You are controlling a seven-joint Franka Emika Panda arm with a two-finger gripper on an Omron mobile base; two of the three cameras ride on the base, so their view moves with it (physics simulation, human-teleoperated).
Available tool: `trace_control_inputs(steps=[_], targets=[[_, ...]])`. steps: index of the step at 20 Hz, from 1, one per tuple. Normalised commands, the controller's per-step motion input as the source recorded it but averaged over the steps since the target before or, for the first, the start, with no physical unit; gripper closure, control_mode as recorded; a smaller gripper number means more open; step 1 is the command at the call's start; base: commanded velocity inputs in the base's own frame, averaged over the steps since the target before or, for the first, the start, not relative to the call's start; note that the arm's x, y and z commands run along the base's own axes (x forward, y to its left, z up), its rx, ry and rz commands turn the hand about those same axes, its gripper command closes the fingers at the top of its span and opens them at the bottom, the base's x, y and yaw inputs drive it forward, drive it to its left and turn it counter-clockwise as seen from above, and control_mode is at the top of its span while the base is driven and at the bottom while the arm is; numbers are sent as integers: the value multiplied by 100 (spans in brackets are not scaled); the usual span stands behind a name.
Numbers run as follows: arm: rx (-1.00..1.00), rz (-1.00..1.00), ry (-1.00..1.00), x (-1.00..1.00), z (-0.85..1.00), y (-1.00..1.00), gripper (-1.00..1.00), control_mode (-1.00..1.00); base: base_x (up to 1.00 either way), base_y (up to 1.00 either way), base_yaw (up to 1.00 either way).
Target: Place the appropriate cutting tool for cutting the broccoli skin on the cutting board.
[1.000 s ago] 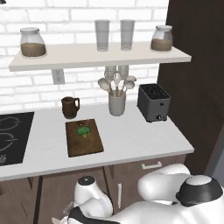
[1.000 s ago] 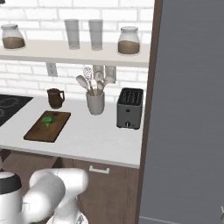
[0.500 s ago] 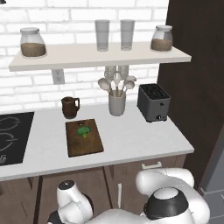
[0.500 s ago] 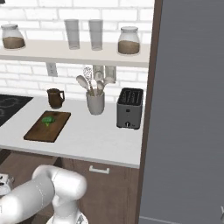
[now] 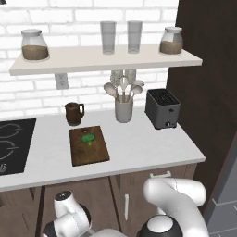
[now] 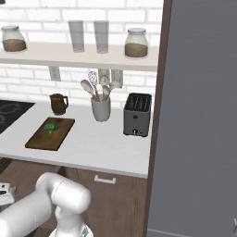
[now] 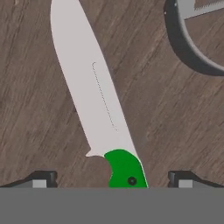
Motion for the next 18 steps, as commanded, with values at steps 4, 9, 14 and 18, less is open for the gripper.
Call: trace_control_inputs(steps=[4, 9, 14, 18], targets=[[0, 3, 0, -11, -67, 5, 100, -100, 0, 0, 0], [1, 0, 0, -21, -52, 14, 100, -100, 0, 0, 0], [7, 0, 0, -29, -7, 17, 100, -100, 0, 0, 0], [7, 0, 0, -16, 0, 5, 100, -100, 0, 0, 0]])
